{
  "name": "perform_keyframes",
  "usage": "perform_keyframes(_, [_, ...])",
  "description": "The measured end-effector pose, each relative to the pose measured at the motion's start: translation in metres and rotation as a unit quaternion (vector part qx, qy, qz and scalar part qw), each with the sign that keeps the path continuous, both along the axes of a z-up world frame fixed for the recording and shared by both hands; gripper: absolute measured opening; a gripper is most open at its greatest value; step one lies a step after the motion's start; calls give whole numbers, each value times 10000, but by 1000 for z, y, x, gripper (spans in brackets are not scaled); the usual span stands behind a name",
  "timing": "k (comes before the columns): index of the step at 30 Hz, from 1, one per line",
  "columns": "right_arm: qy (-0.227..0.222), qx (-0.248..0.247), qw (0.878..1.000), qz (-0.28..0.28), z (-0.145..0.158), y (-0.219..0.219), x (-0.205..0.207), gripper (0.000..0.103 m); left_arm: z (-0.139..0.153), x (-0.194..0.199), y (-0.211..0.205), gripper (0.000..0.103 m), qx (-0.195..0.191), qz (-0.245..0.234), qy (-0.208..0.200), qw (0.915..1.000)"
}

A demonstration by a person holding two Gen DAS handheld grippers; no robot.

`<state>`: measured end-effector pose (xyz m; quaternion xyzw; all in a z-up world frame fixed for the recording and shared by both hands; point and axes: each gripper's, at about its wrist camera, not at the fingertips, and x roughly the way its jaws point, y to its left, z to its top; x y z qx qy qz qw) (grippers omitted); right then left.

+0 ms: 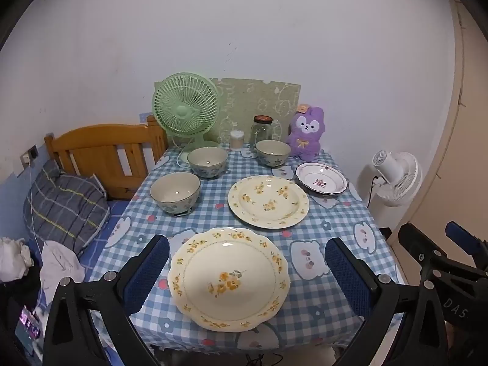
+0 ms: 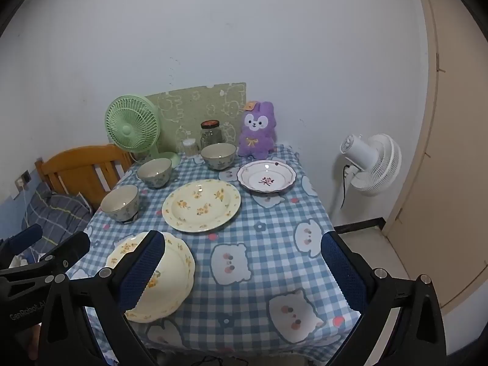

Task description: Organize plates and bowls

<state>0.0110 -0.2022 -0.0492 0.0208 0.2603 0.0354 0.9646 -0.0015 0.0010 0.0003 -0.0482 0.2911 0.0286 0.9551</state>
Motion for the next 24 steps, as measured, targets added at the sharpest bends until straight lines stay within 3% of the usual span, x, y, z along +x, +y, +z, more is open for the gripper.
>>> perform_keyframes(4, [-263,-37,9996,-35,-3,5,-17,103,2,-6,4,103,132,154,-20,9998])
perform_keyframes(11, [-1,9,10000,-93,2,0,-14,103,2,-21,7,103,380,362,59,9986])
perform_keyframes(13, [67,-5,9999,-122,6,2,-11,103,2,-3,0,103,87,-128,46,9999])
perform_keyframes(24, [120,-114,9998,-84,7,6,-12,103,-4,-6,8,103,7,-48,100,9999])
